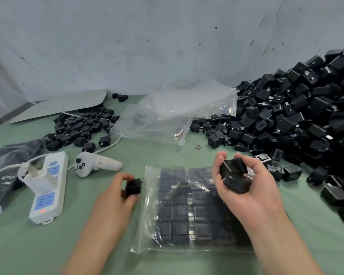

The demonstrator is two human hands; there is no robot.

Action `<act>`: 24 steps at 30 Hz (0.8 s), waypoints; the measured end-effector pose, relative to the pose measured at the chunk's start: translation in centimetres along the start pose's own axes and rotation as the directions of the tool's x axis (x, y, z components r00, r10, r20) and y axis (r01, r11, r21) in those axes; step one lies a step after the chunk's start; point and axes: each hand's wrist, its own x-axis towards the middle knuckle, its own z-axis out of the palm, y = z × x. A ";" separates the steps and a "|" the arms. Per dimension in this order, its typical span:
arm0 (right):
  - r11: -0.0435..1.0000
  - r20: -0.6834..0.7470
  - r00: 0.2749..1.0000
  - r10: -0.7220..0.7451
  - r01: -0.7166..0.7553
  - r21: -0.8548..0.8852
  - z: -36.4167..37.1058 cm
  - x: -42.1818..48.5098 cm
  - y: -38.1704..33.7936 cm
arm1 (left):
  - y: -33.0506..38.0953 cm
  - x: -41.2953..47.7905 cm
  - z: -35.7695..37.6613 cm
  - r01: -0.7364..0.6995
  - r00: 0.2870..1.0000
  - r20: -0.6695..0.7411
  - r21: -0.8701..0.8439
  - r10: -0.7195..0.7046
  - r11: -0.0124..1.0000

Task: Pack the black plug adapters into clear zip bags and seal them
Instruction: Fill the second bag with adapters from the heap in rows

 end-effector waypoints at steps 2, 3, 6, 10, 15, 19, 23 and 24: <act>1.000 0.007 1.000 -0.007 0.007 -0.001 0.0 -0.1 -0.1 | 0.3 -0.1 0.3 -0.018 0.997 0.069 -0.003 0.018 1.000; 1.000 0.006 1.000 -0.008 0.008 -0.001 -0.1 -0.1 -0.1 | 0.6 -0.1 0.4 -0.017 0.995 0.093 -0.040 0.020 0.999; 1.000 0.001 1.000 -0.004 0.004 -0.001 -0.3 -0.2 -0.2 | 1.3 -0.2 0.4 0.004 0.986 0.160 -0.249 0.037 0.969; 1.000 0.010 1.000 -0.014 0.014 -0.003 -0.3 0.0 -0.2 | 1.7 -0.2 0.2 0.095 0.976 0.219 -0.461 0.010 0.883; 1.000 0.016 1.000 -0.014 0.014 -0.016 -0.2 0.1 -0.1 | 1.6 -0.2 0.2 0.151 0.951 0.307 -0.533 0.024 0.833; 1.000 0.023 1.000 -0.013 0.013 -0.016 -0.2 0.2 0.1 | 1.4 0.3 1.1 0.128 0.969 0.246 -0.495 -0.003 0.859; 0.999 0.025 1.000 -0.009 0.010 -0.032 -0.4 0.2 0.3 | 1.2 0.9 1.8 0.147 0.983 0.171 -0.499 -0.069 0.854; 0.999 0.025 1.000 -0.007 0.008 -0.037 -0.4 0.2 0.3 | 1.3 0.9 1.8 0.157 0.983 0.163 -0.511 -0.084 0.845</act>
